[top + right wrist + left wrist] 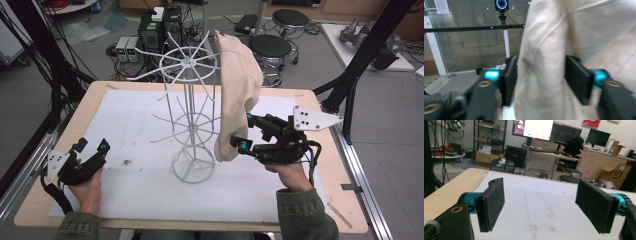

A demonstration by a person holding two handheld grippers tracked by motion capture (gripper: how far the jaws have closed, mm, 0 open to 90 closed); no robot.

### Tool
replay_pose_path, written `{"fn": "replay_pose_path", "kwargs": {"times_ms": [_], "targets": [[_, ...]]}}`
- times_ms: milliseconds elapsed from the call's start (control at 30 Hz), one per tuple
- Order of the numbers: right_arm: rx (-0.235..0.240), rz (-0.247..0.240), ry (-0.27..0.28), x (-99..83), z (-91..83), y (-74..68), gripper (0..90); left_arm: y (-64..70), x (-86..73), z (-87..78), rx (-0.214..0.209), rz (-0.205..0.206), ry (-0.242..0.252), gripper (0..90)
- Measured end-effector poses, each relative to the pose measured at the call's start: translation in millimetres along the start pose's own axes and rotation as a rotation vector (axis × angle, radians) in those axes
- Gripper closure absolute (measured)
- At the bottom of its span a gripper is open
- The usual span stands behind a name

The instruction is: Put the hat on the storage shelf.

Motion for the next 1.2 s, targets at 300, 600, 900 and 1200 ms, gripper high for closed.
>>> {"fn": "replay_pose_path", "kwargs": {"times_ms": [300, 600, 900, 1200], "targets": [[-0.088, -0.009, 0.014, 1.5, -6.8, 4.4, 18.2, 0.1, 0.1, 0.0, 0.000, 0.000, 0.003, 23.3], [-0.153, -0.008, 0.013, 1.6, -17.9, 7.3, 12.4, -0.6, 0.5, -0.6, 0.000, -0.004, 0.000, 23.3], [-0.194, -0.007, -0.010, -4.7, -30.8, 1.6, 11.7, -0.6, 0.9, -0.7, 0.000, -0.007, 0.003, 23.3], [-0.309, 0.050, -0.042, -35.0, -62.7, -6.2, 11.3, -0.7, 1.2, -1.7, 0.002, -0.008, 0.005, 23.3]]}}
Point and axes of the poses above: each handheld gripper's, and its own axes: z roughly forward along the jaws, x roughly out of its top, y roughly to its right, the point moved 3 cm from there along z, roughly forward along the jaws, and after that the axes turned 14 degrees about -z, right-handed, at the moved point
